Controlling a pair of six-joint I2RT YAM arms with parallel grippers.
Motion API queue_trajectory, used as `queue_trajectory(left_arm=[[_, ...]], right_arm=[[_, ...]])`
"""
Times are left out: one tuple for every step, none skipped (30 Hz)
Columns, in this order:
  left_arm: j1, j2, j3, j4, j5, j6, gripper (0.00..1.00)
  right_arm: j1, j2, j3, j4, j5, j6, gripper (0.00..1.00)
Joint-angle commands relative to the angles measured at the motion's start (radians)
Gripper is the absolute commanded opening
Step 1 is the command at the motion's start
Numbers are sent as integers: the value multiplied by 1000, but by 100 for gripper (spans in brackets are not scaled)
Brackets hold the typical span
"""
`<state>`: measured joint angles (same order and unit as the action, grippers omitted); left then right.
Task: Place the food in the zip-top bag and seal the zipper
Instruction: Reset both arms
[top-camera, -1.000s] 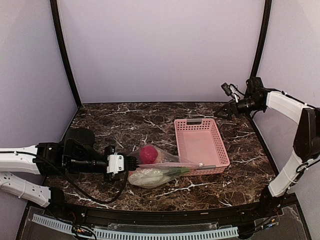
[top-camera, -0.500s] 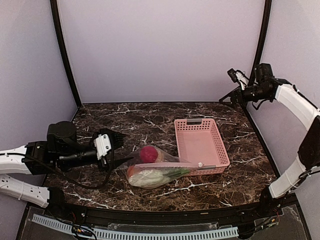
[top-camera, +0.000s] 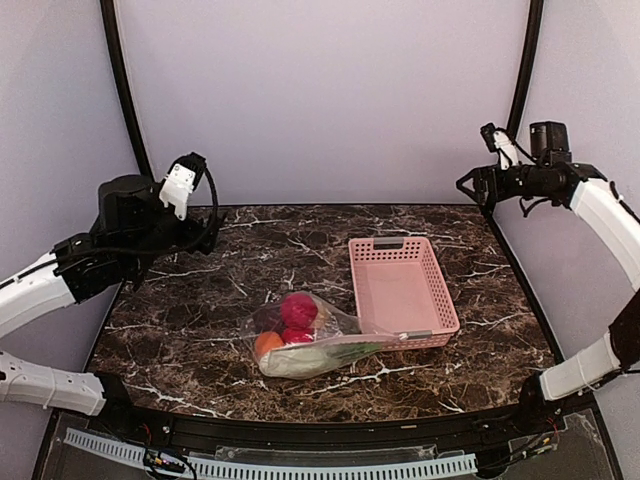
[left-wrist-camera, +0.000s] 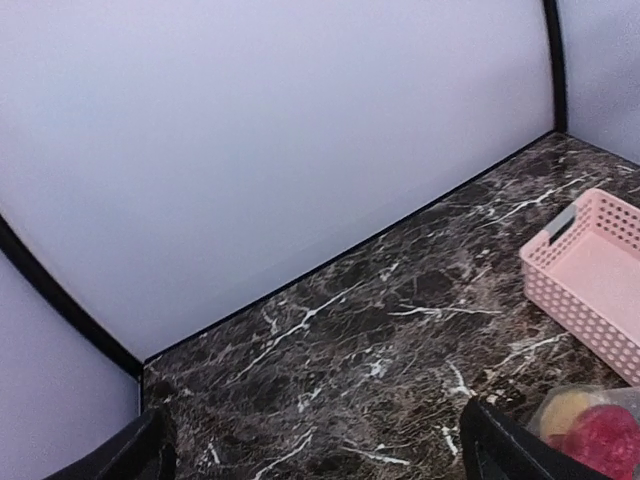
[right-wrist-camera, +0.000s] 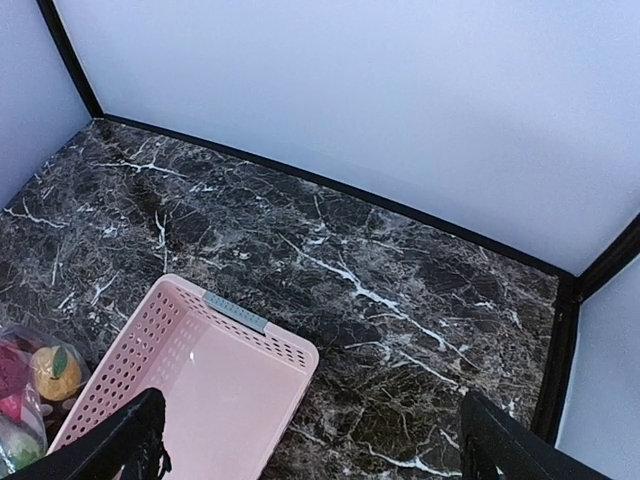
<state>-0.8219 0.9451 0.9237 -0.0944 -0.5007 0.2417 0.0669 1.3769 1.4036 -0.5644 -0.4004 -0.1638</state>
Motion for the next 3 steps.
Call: queue_trajectory(left_arm=[[117, 104, 72, -94, -47, -150, 99], [129, 117, 54, -62, -41, -156, 99], [152, 119, 37, -39, -14, -160, 99]], right_arm=[[-6, -100, -89, 125, 72, 23, 99], [-6, -110, -105, 131, 70, 25, 99], [-7, -119, -126, 139, 61, 27, 99]])
